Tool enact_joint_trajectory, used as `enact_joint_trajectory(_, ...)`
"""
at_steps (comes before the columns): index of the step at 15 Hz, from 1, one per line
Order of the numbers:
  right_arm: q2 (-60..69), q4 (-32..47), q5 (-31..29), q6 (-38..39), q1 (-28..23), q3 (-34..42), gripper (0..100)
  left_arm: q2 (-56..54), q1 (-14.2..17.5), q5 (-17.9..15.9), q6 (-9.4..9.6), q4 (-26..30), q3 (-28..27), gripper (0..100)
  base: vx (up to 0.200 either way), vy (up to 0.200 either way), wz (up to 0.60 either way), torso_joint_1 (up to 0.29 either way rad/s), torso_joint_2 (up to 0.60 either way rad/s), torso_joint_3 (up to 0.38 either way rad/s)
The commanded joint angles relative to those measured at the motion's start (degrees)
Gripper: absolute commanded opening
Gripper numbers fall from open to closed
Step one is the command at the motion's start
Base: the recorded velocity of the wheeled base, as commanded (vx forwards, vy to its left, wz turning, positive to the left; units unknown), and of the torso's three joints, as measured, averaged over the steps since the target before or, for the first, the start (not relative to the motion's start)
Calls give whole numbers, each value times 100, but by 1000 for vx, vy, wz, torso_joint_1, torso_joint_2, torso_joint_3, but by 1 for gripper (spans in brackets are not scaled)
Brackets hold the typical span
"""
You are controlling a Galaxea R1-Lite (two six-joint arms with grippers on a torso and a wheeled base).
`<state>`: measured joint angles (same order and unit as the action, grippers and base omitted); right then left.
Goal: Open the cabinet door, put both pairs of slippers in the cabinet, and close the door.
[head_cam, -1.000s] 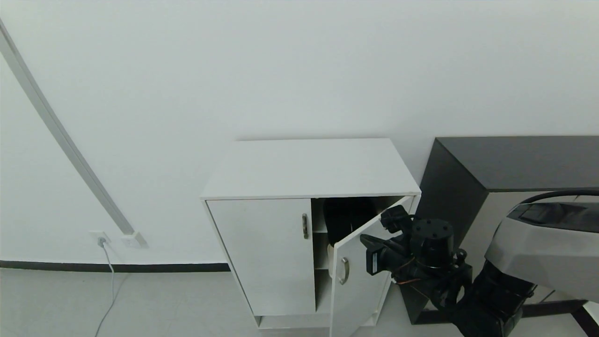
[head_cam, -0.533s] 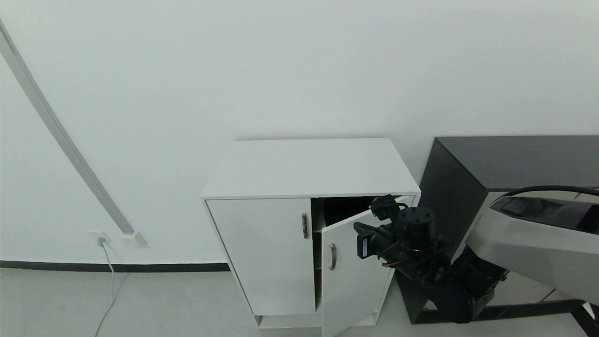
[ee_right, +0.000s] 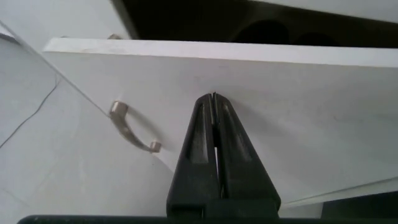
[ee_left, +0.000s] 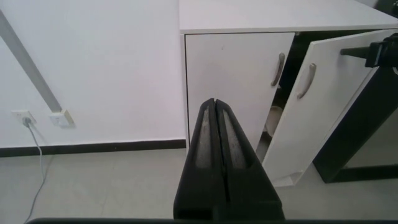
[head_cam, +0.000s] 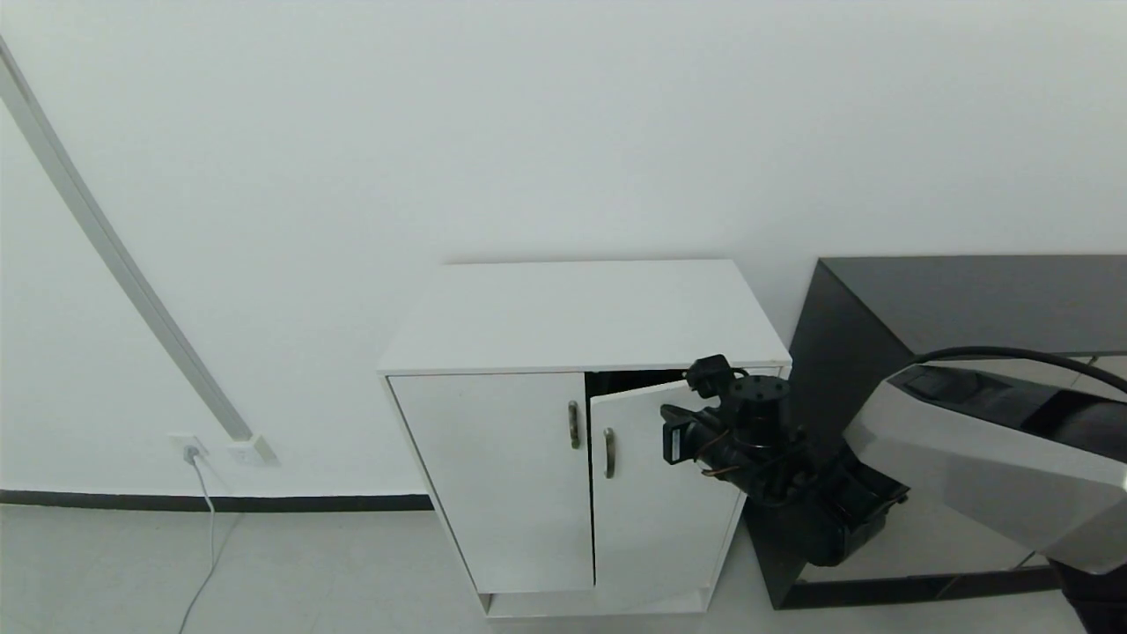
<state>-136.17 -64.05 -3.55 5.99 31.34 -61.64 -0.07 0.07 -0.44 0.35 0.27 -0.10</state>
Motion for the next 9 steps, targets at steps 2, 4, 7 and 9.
enact_joint_trajectory(2, -323, 33, -14, -1, -76, -428, 0, 7, 1, 0, 0, 0, 1, 0, 0, 0, 0, 0, 0, 0)
enact_joint_trajectory(4, -384, 209, -14, -1, -155, -604, 0, 7, 1, 0, 0, 0, 1, 0, 0, 0, 0, 0, 0, 0)
enact_joint_trajectory(7, -419, 349, -14, -1, -216, -850, 0, 7, 1, 0, 0, 0, 1, 0, 0, 0, 0, 0, 0, 0)
enact_joint_trajectory(9, -428, 384, -14, -1, -243, -929, 0, 7, 1, 0, 0, 0, 1, 0, 0, 0, 0, 0, 0, 0)
